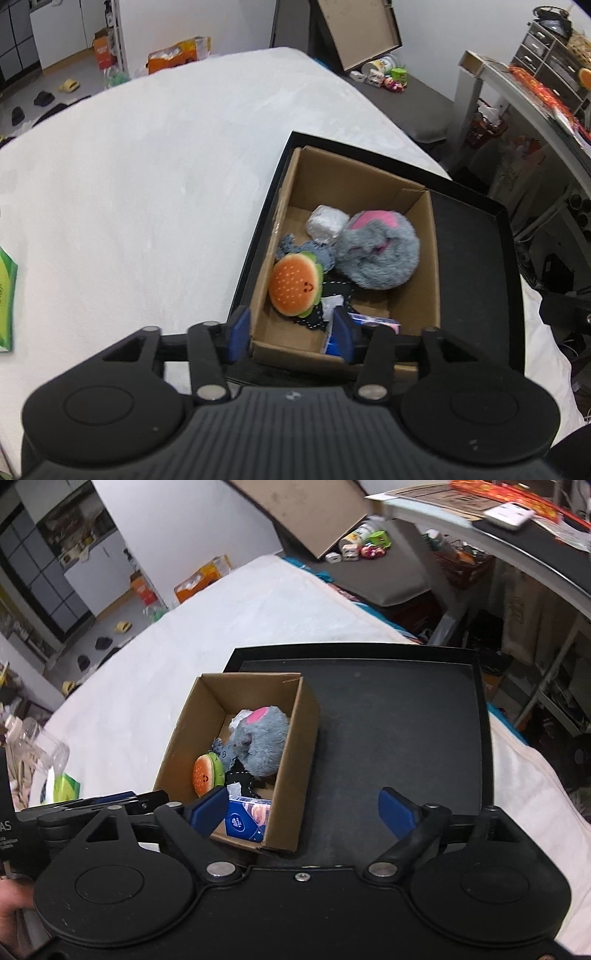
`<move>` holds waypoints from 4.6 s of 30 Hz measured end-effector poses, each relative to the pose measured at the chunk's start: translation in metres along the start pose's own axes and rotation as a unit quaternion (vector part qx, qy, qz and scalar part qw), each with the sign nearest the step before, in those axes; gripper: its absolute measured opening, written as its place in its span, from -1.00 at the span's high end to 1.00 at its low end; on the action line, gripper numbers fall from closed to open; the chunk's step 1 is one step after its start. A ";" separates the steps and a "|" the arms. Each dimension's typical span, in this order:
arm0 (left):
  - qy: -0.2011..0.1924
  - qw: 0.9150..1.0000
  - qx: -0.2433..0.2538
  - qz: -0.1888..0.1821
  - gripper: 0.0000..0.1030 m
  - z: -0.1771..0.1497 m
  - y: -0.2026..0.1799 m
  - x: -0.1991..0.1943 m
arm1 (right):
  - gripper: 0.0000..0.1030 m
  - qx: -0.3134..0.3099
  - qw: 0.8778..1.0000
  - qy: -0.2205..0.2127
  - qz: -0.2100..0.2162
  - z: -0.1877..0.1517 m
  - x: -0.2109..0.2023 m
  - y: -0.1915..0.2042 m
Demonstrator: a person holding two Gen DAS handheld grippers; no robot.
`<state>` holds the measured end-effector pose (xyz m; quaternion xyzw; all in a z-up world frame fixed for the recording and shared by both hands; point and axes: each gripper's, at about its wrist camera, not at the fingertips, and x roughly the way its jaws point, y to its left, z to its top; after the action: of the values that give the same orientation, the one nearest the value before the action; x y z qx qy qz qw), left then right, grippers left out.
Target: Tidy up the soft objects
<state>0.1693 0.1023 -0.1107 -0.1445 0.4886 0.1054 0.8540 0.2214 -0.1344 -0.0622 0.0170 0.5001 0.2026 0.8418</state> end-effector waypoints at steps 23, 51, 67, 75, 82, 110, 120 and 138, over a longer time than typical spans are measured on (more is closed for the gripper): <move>-0.042 0.996 0.079 0.006 -0.83 -0.013 -0.049 -0.092 | -1.00 0.058 0.993 -0.094 -0.030 -0.037 -0.073 -0.025; -0.081 0.989 0.120 -0.007 -0.84 -0.053 -0.043 -0.163 | -1.00 0.052 0.987 -0.141 -0.050 -0.092 -0.128 0.000; -0.104 0.986 0.128 -0.014 -0.84 -0.079 -0.032 -0.201 | -1.00 0.022 0.986 -0.157 -0.041 -0.119 -0.160 0.022; -0.117 0.984 0.134 -0.010 -0.84 -0.094 -0.032 -0.215 | -1.00 0.019 0.984 -0.171 -0.038 -0.131 -0.173 0.027; -0.126 0.981 0.147 -0.016 -0.84 -0.103 -0.038 -0.224 | -1.00 0.022 0.981 -0.187 -0.043 -0.135 -0.182 0.028; -0.130 0.981 0.141 -0.022 -0.84 -0.104 -0.041 -0.226 | -1.00 0.030 0.982 -0.181 -0.036 -0.142 -0.183 0.028; -0.131 0.981 0.140 -0.022 -0.84 -0.104 -0.040 -0.227 | -1.00 0.028 0.983 -0.180 -0.037 -0.143 -0.183 0.029; -0.131 0.981 0.139 -0.023 -0.84 -0.104 -0.040 -0.227 | -1.00 0.026 0.983 -0.178 -0.037 -0.142 -0.183 0.030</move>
<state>-0.0149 0.0200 0.0411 -0.0205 0.3789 0.0351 0.9245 0.0145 -0.1970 0.0264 0.0563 0.3475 0.1515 0.9236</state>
